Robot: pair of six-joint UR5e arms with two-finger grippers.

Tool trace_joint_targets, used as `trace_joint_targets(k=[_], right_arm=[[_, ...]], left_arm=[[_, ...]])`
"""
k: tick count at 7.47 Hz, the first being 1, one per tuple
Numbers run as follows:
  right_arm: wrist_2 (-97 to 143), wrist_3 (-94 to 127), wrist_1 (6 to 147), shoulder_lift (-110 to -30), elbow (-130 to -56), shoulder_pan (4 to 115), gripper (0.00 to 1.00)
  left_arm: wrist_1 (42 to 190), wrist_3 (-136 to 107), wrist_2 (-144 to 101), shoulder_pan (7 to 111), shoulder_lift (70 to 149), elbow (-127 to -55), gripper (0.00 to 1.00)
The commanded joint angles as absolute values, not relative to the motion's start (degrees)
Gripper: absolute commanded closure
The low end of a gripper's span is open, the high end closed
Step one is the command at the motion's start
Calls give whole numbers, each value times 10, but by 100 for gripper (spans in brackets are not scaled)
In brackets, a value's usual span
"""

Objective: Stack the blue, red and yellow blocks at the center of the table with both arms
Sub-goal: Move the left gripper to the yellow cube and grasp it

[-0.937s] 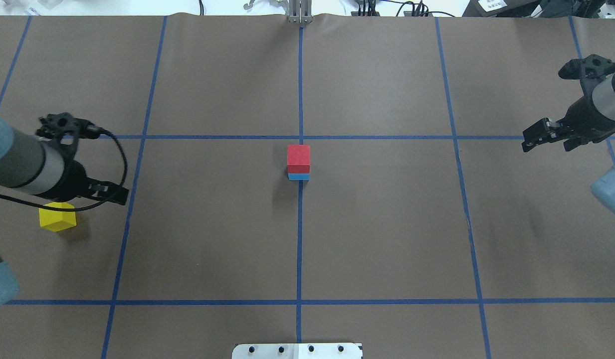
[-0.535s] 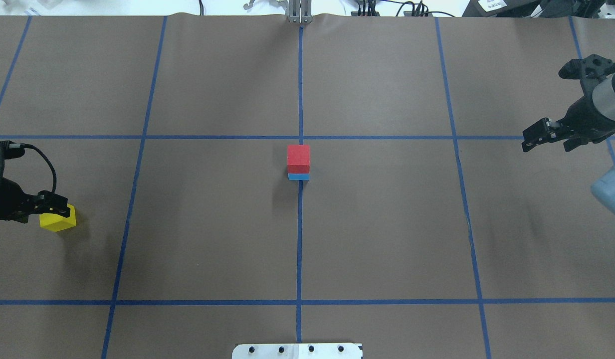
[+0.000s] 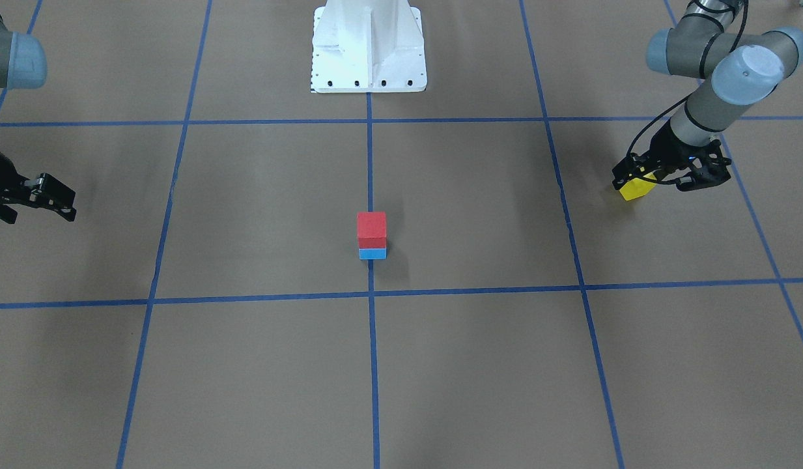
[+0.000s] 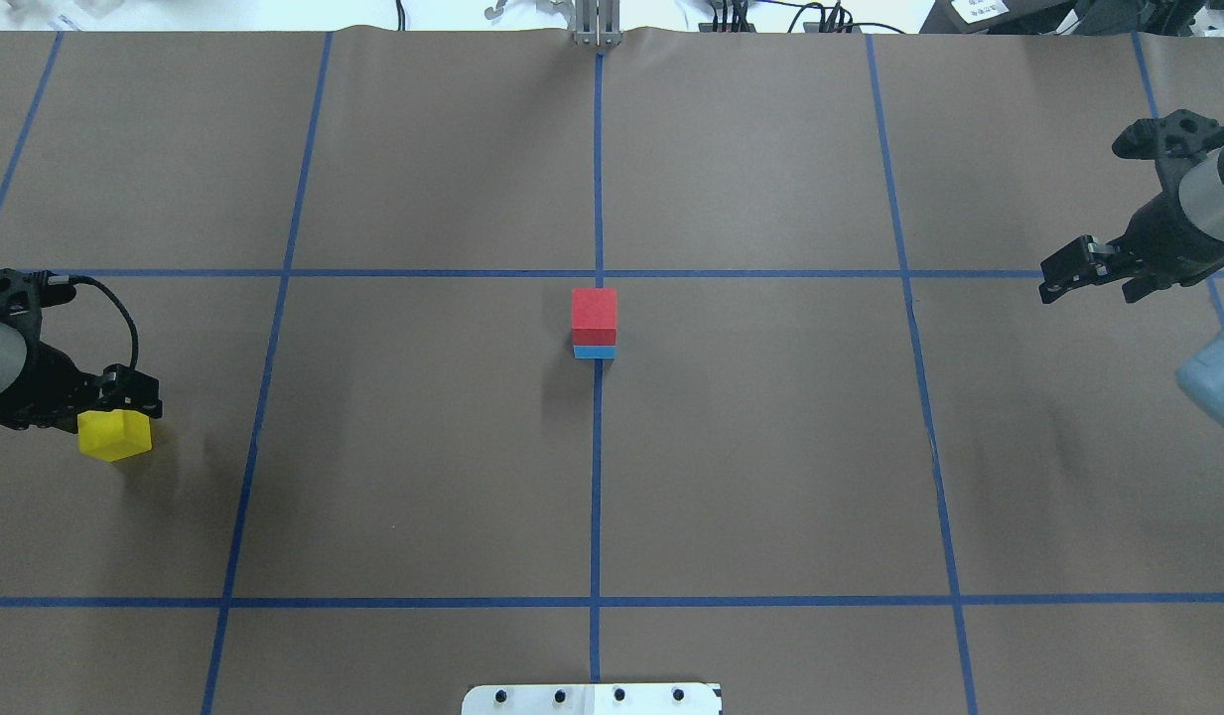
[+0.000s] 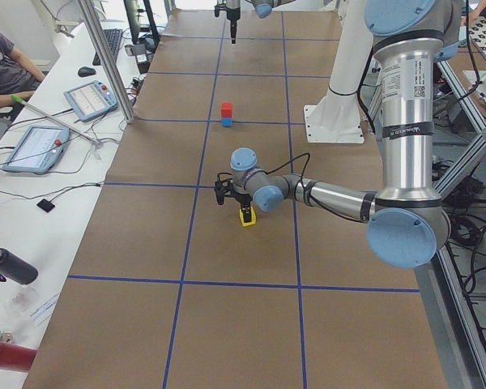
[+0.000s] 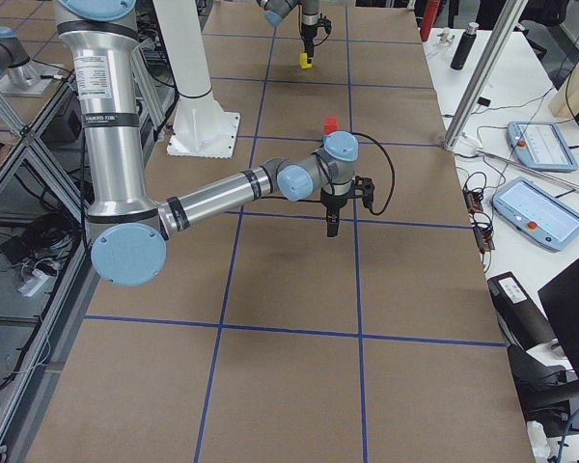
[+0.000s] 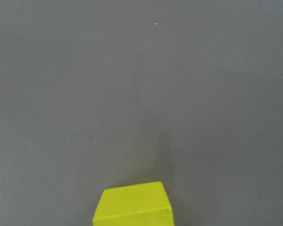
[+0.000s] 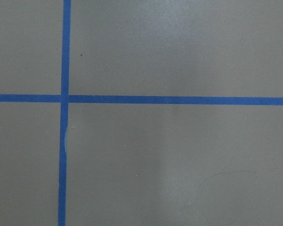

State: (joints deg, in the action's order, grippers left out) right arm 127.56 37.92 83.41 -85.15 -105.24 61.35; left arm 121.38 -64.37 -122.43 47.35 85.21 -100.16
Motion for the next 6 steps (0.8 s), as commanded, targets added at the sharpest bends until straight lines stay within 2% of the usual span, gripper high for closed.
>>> trace_joint_targets(k=[1, 3, 4, 6], right_arm=[[1275, 380, 834, -851, -1052, 613, 0], [1276, 381, 834, -850, -1053, 613, 0], [1276, 381, 834, -850, -1053, 613, 0], [1276, 381, 834, -850, -1053, 613, 0]], left_arm=[[1214, -644, -1224, 473, 856, -982, 3], [1209, -649, -1228, 474, 856, -987, 10], [1208, -653, -1230, 474, 856, -989, 29], [1203, -664, -1230, 473, 853, -984, 100]])
